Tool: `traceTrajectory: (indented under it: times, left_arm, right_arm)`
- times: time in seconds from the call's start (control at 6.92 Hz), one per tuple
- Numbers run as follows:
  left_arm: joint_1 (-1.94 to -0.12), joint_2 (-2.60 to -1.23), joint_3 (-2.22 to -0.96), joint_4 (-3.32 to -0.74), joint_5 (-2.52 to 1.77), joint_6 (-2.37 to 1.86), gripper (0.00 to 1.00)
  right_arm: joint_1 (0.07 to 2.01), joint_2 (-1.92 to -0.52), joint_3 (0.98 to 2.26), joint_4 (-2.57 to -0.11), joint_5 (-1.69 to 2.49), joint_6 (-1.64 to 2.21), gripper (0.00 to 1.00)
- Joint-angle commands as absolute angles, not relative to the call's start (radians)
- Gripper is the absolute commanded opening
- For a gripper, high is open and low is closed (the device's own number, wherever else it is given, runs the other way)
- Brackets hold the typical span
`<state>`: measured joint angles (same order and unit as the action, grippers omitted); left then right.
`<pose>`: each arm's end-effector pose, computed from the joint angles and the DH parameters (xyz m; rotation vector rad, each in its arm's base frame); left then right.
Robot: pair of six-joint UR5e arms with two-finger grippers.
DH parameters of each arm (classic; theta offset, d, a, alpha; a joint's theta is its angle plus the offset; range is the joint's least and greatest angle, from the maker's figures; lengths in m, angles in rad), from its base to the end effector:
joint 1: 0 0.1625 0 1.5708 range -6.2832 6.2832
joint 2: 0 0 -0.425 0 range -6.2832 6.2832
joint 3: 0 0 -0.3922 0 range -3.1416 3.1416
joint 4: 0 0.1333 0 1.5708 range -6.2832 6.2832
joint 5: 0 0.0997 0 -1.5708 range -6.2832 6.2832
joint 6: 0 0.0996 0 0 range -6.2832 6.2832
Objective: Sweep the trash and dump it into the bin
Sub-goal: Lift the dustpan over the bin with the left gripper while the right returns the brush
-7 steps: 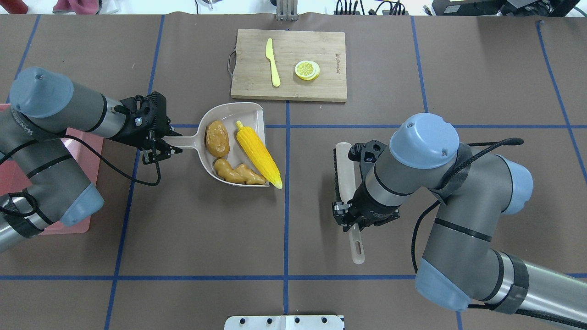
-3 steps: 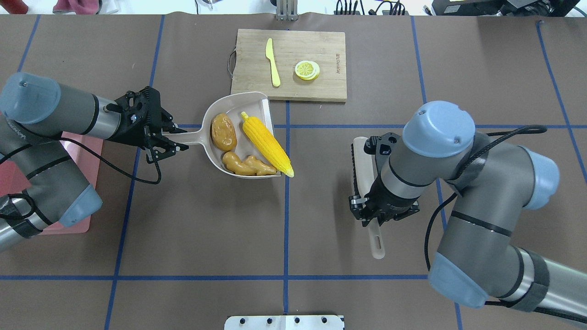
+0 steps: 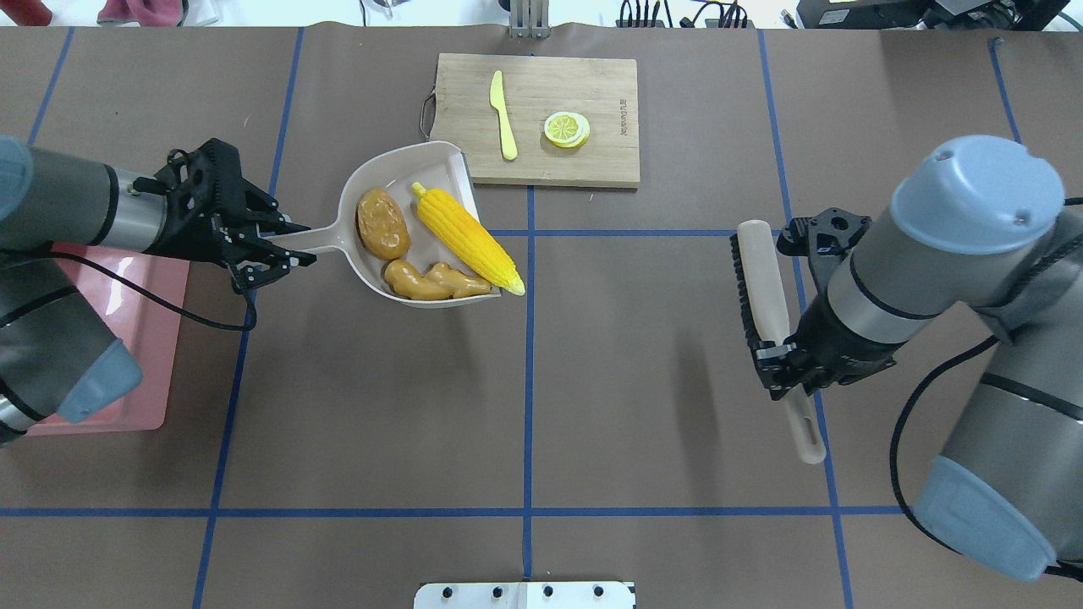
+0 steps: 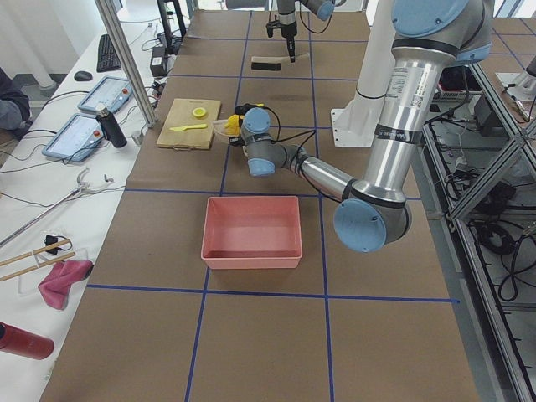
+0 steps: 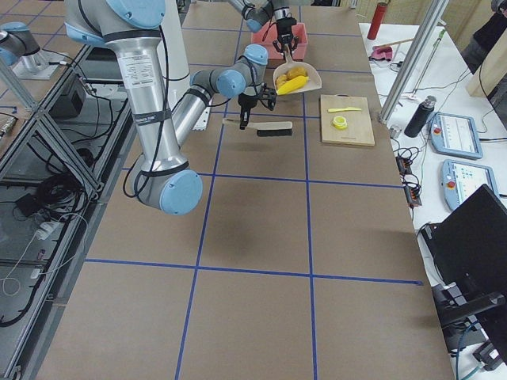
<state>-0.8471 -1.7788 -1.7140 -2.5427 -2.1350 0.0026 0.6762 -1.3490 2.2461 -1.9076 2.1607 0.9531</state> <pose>0.3122 -0.4742 0.3674 1.0793 0.9407 0.9757 -0.3152 -0.3528 0.2877 -0.1303 -0.7795 -0.1098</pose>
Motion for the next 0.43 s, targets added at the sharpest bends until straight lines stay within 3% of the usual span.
traceTrajectory:
  times: [0.0, 0.29]
  left_arm:
    - [-0.951, -1.61, -1.849, -2.545, -2.14, -0.087, 0.0]
    - [-1.082, -1.434, -1.943, -2.607, -2.152, -0.217, 0.0]
  right_arm:
    - [0.759, -1.509, 2.304, -1.918, 2.146, 0.809, 0.0]
    - [0.808, -1.708, 2.315, -1.843, 2.155, 0.706, 0.0]
